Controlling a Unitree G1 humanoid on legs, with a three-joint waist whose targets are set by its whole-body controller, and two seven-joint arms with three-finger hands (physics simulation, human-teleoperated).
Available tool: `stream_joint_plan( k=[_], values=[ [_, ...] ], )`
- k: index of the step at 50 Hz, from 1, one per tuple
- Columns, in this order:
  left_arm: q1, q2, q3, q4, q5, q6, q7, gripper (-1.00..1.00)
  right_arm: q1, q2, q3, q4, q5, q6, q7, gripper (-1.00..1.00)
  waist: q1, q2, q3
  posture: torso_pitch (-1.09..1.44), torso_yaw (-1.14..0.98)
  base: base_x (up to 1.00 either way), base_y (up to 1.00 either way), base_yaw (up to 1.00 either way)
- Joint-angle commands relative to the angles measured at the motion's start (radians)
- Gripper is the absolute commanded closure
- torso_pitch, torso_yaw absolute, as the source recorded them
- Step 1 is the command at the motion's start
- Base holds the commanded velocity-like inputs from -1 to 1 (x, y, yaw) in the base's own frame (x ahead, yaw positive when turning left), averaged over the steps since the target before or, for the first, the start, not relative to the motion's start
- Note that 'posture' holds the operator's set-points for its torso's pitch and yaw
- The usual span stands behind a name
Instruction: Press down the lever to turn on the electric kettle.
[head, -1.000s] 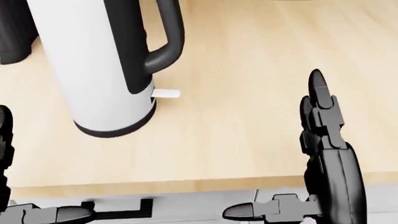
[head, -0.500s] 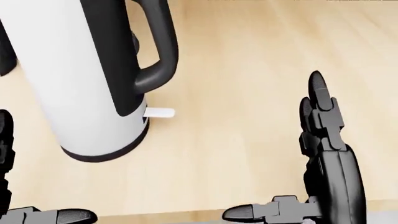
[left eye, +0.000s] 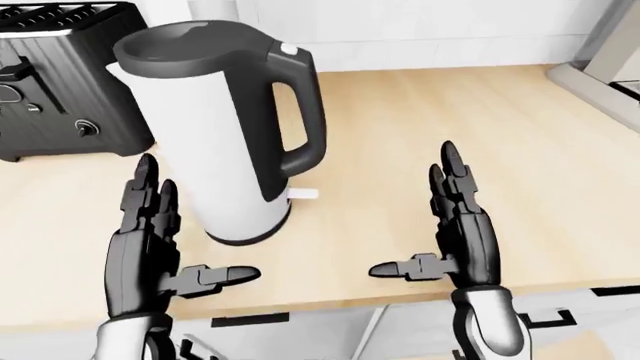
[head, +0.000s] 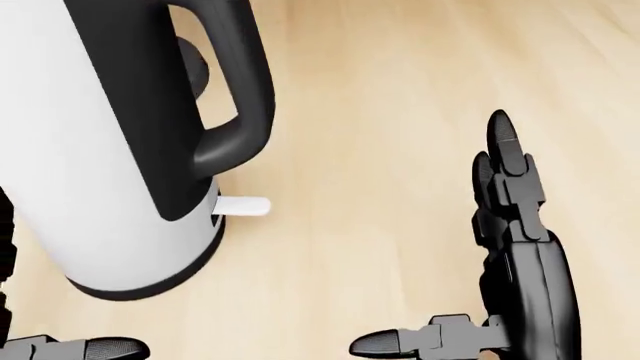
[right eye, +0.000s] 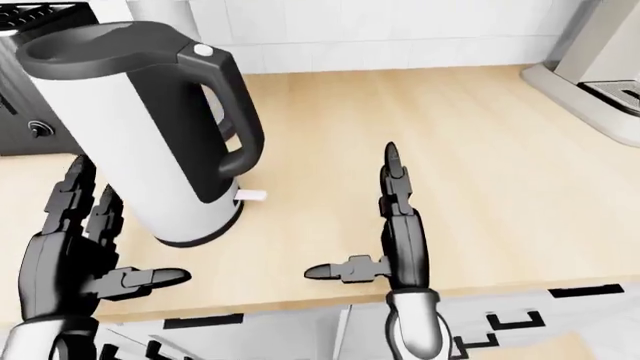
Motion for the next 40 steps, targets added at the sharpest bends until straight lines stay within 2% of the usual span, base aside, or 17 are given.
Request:
stream_joint_plan(
  k=[1, 4, 14, 25, 40],
  values=[
    [-0.014, 0.008, 0.015, -0.047, -0.003, -0.038, 0.003, -1.00, -0.020, 0.002, 0.008, -0.047, -0.003, -0.032, -0.004, -1.00, 0.000, 0.000, -0.020, 0.00, 0.00, 0.00, 0.00, 0.00],
    [-0.014, 0.007, 0.018, -0.052, -0.004, -0.034, 0.003, -1.00, -0.030, 0.001, 0.008, -0.047, -0.011, -0.023, -0.007, -1.00, -0.007, 0.008, -0.026, 0.00, 0.00, 0.00, 0.00, 0.00],
    [-0.007, 0.004, 0.022, -0.053, -0.005, -0.040, 0.001, -1.00, -0.093, 0.003, 0.007, -0.085, -0.030, 0.049, -0.001, -1.00, -0.018, 0.014, -0.027, 0.00, 0.00, 0.00, 0.00, 0.00],
    [-0.005, 0.003, 0.037, -0.047, -0.016, -0.047, -0.003, -1.00, -0.262, 0.008, 0.029, -0.135, -0.095, 0.236, 0.035, -1.00, -0.016, 0.013, -0.030, 0.00, 0.00, 0.00, 0.00, 0.00],
    [-0.019, 0.010, 0.051, -0.049, -0.028, -0.032, -0.001, -1.00, -0.447, -0.004, -0.019, -0.081, -0.095, 0.368, 0.054, -1.00, -0.015, 0.019, -0.031, 0.00, 0.00, 0.00, 0.00, 0.00]
  ],
)
